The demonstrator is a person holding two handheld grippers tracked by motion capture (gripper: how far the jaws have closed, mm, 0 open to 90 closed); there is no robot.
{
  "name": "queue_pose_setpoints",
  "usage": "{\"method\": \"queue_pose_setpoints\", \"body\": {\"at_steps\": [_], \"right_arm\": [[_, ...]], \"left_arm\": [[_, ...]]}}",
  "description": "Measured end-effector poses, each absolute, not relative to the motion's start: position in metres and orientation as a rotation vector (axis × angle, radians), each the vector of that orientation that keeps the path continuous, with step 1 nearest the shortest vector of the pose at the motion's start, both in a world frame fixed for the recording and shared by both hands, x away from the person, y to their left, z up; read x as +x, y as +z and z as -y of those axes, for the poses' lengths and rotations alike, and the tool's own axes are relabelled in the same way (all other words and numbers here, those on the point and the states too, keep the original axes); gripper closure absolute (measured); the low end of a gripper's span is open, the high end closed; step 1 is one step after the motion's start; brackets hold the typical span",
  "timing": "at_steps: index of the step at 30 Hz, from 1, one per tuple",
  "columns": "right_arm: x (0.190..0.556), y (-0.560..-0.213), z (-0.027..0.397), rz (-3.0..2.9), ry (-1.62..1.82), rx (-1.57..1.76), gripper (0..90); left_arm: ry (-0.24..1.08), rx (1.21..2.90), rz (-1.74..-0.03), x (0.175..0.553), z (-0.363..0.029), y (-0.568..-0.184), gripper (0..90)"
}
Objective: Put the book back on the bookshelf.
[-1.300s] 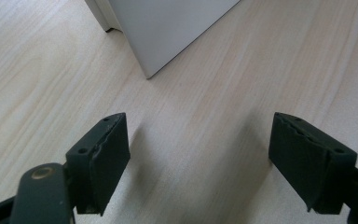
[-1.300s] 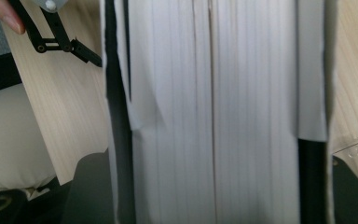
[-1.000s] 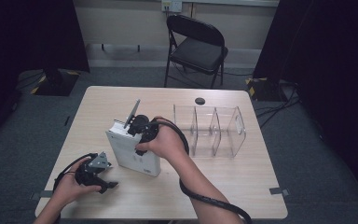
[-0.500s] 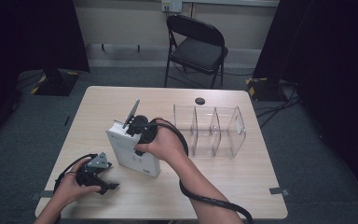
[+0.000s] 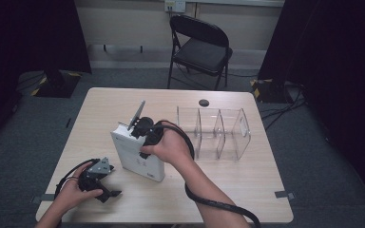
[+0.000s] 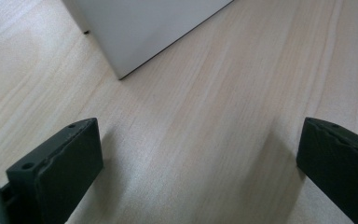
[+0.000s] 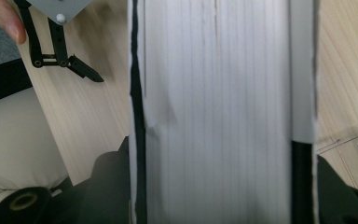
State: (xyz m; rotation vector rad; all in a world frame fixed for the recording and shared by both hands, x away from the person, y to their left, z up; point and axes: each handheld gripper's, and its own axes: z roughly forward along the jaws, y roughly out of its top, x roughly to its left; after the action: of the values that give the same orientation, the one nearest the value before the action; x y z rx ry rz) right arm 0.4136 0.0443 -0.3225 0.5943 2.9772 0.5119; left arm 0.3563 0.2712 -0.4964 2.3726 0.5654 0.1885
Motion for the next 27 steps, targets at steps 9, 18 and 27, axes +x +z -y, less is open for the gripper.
{"method": "queue_pose_setpoints", "body": {"at_steps": [9,18,27], "right_arm": [[0.407,-0.32,-0.025,-2.979,0.509,0.618,52.0],[0.401,-0.32,-0.003,-2.976,0.533,0.662,52.0],[0.396,-0.318,0.015,-2.961,0.531,0.695,52.1]], "left_arm": [[0.197,2.36,-0.566,0.356,-0.272,-0.497,0.0],[0.211,2.298,-0.547,0.356,-0.274,-0.502,0.0],[0.215,2.287,-0.553,0.356,-0.274,-0.503,0.0]]}}
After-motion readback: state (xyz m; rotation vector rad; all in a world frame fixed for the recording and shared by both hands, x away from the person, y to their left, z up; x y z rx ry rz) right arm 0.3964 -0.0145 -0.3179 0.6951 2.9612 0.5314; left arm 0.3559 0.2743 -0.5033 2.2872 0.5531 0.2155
